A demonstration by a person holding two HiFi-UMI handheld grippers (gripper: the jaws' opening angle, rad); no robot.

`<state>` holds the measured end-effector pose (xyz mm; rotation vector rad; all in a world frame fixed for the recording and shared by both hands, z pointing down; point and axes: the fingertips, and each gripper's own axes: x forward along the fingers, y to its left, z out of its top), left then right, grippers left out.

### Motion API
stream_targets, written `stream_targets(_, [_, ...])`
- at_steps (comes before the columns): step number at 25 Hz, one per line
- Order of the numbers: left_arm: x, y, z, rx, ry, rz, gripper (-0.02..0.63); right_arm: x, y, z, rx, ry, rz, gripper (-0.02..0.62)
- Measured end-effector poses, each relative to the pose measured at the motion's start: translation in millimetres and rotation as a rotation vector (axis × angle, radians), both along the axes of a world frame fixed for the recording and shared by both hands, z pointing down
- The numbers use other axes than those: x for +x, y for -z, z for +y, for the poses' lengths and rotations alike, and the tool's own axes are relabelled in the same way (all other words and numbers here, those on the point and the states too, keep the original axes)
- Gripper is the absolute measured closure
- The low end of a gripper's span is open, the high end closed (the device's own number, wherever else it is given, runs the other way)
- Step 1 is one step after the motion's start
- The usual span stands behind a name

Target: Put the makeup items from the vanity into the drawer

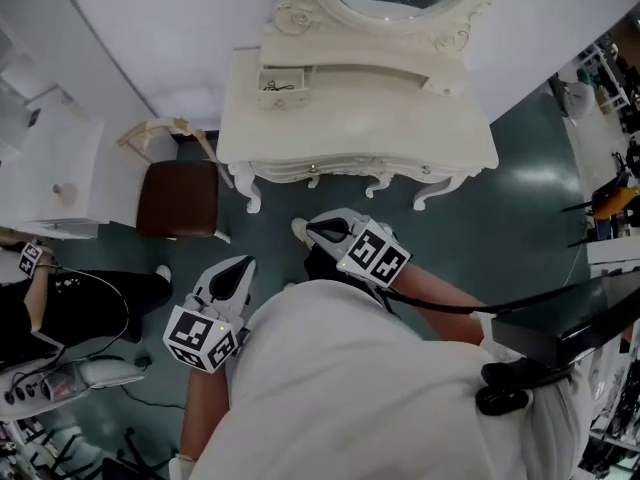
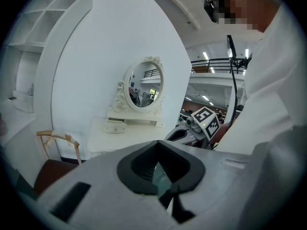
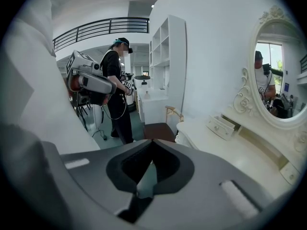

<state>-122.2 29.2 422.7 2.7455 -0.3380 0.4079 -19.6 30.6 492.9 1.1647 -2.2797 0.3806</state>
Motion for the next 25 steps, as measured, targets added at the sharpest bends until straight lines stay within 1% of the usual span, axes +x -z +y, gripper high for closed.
stream_targets(7, [4.7, -2.2, 6.5, 0.005, -0.009, -0.004, 0.607, 4.3, -4.2, 5.2, 0.011, 0.011, 0.025, 0.595])
stream_targets(16, [14.2, -3.9, 7.6, -0.001, -0.011, -0.011, 0.607, 13.6, -5.3, 8.3, 0.004, 0.009, 0.018, 0.595])
stream_targets(25, [27.6, -10.4, -11.1, -0.018, -0.014, -0.018, 0.607, 28.7, -12.0, -10.8, -0.009, 0.004, 0.018, 0.595])
